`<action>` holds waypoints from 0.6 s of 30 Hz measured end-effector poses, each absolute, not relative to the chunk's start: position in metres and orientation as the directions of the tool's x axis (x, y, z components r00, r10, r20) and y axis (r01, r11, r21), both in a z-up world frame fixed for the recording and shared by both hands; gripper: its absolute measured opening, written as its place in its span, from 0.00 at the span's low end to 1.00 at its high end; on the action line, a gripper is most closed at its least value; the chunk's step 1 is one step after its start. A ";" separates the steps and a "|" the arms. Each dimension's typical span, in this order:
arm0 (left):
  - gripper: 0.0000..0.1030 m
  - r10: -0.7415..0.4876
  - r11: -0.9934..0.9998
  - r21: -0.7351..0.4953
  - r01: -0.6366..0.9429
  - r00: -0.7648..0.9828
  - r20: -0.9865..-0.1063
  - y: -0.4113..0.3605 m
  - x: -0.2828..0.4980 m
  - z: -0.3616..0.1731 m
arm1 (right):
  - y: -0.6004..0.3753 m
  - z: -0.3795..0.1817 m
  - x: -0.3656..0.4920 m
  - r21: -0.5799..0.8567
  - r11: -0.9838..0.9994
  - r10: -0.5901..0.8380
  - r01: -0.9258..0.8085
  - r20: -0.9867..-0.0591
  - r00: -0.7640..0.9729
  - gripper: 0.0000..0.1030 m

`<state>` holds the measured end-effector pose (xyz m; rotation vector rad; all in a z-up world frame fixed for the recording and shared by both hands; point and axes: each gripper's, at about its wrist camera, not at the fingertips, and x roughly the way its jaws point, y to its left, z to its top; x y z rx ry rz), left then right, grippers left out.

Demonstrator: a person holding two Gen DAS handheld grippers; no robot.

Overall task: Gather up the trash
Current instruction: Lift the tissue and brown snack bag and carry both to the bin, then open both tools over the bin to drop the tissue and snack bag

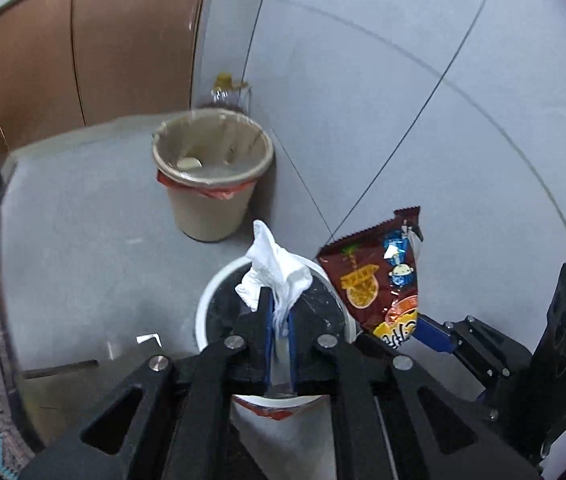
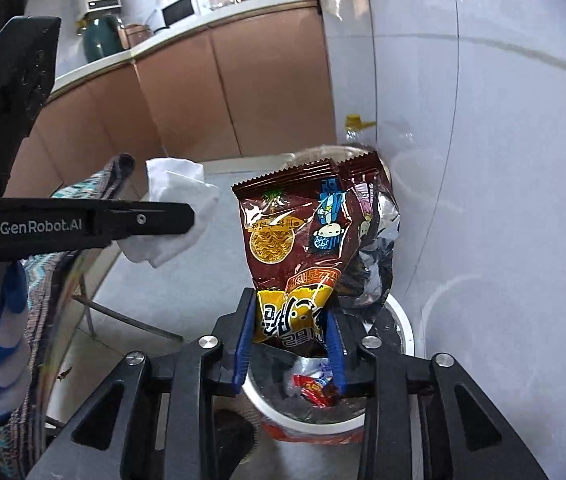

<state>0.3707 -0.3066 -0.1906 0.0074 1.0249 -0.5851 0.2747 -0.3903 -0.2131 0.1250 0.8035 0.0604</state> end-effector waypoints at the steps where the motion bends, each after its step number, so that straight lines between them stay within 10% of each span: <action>1: 0.08 -0.456 0.848 -0.272 0.455 0.366 -0.811 -0.309 0.375 -0.198 | -0.394 -0.218 0.278 0.136 0.991 0.097 0.002 -0.718 0.689 0.38; 6: 0.16 -0.479 0.842 -0.323 0.433 0.323 -0.816 -0.311 0.383 -0.214 | -0.408 -0.233 0.287 0.148 0.988 0.082 0.041 -0.735 0.673 0.55; 18: 0.27 -0.508 0.832 -0.340 0.437 0.356 -0.784 -0.299 0.368 -0.195 | -0.394 -0.223 0.266 0.111 0.993 0.048 0.048 -0.732 0.679 0.56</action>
